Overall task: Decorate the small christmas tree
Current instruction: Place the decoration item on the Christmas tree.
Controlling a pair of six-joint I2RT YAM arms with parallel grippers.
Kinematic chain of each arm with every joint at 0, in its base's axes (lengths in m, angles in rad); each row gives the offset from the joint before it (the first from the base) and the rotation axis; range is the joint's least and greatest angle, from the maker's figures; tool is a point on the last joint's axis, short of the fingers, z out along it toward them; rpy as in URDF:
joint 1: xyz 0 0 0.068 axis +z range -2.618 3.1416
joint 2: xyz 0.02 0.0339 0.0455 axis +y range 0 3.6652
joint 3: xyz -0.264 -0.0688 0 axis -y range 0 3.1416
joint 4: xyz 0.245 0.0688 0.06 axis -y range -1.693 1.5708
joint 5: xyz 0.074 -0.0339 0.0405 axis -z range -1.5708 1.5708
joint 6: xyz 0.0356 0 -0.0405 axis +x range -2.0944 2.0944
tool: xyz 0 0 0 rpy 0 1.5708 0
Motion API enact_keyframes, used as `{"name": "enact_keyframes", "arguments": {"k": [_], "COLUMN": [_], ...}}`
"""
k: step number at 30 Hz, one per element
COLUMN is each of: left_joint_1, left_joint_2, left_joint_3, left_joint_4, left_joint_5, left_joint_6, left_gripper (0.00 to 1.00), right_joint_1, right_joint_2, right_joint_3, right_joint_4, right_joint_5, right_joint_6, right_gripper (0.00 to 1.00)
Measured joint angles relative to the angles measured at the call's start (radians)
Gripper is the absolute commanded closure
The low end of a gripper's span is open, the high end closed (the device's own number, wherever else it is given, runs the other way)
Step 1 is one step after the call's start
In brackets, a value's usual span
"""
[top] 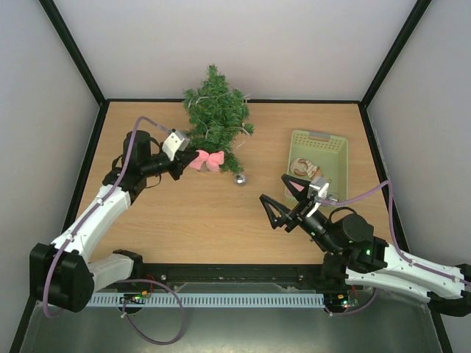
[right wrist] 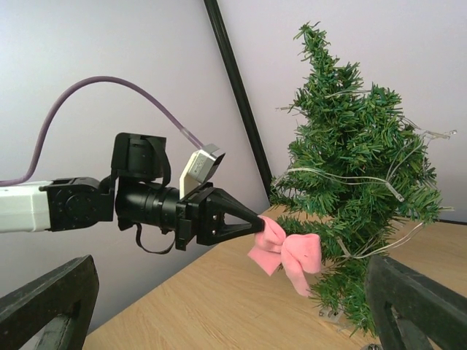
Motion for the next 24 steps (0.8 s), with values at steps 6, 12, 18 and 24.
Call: {"name": "enact_keyframes", "arguments": {"k": [6,12,18,24], "left_joint_1": [0.0,0.002,0.005,0.005], "left_joint_2": [0.04,0.061,0.096,0.12], "left_joint_3": [0.018,0.018,0.029,0.057], "left_joint_4": [0.006,0.027,0.053,0.077], "left_joint_5": [-0.015,-0.04,-0.061,-0.079], "left_joint_6": [0.012,0.025,0.032,0.039], "left_gripper": [0.98,0.98,0.97,0.98], "right_joint_1": [0.0,0.0,0.0,0.0], "right_joint_2": [0.0,0.0,0.006,0.006], "right_joint_3": [0.0,0.0,0.0,0.0], "right_joint_4": [-0.005,-0.006,-0.007,-0.007], "right_joint_5": [0.0,0.001,0.002,0.007], "right_joint_6": [0.0,0.001,0.004,0.005], "right_gripper": [0.02,0.02,0.02,0.02]}}
